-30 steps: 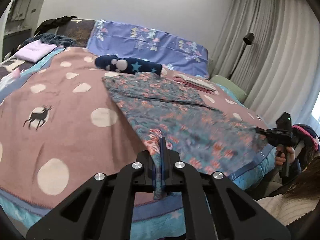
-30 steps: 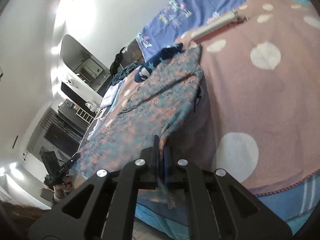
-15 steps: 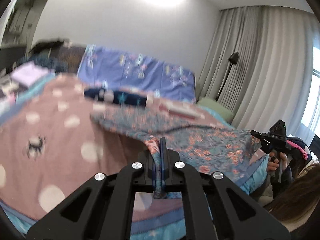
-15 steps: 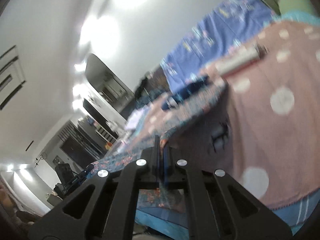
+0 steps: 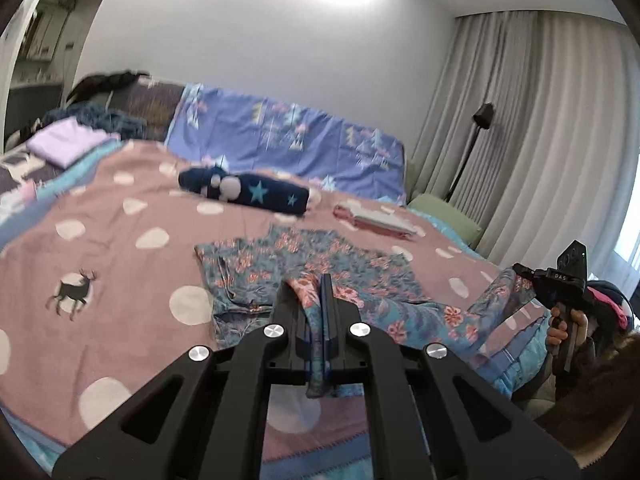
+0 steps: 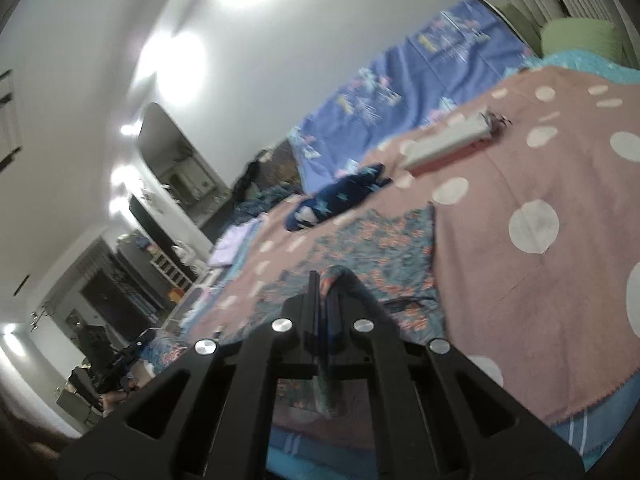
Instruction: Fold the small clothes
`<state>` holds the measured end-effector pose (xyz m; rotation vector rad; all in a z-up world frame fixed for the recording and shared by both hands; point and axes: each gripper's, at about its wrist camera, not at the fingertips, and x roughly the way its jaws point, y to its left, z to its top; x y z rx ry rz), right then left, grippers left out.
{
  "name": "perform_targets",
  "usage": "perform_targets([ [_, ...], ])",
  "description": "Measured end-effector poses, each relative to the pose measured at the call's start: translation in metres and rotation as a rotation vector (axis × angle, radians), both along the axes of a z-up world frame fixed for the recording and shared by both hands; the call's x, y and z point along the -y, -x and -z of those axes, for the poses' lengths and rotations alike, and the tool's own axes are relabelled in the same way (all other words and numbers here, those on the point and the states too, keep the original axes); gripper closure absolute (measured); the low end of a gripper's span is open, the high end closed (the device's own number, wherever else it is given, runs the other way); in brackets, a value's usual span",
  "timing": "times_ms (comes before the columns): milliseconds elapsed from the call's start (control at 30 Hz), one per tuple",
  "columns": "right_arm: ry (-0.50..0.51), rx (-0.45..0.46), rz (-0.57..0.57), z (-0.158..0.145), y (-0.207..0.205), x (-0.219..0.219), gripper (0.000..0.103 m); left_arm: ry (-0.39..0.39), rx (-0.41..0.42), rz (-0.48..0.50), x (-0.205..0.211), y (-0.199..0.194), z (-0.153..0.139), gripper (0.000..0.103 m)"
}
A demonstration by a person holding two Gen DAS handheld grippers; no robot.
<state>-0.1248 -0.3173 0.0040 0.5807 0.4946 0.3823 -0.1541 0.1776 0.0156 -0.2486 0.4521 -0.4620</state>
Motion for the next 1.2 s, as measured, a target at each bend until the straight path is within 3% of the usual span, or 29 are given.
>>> perform_targets([
  [233,0.006,-0.026,0.017,0.003,-0.070,-0.002,0.100,0.010,-0.038,-0.036,-0.003,-0.070,0.001,0.099],
  [467,0.040,-0.073,0.024,0.007,-0.156,-0.006,0.100,-0.055,-0.075,-0.055,0.006,-0.148,0.001,0.099],
  [633,0.099,-0.148,0.036,0.031,-0.212,-0.011,0.100,-0.118,-0.147,-0.055,0.017,-0.208,0.021,0.099],
  [800,0.142,-0.247,0.043,0.068,-0.261,-0.016,0.100,-0.187,-0.255,-0.069,0.022,-0.257,0.061,0.099],
  [1000,0.190,-0.316,0.044,0.099,-0.281,-0.017,0.100,-0.196,-0.374,-0.077,0.018,-0.292,0.112,0.099],
  [1200,0.191,-0.311,0.009,0.101,-0.276,-0.013,0.096,-0.191,-0.383,-0.066,0.017,-0.296,0.119,0.098],
])
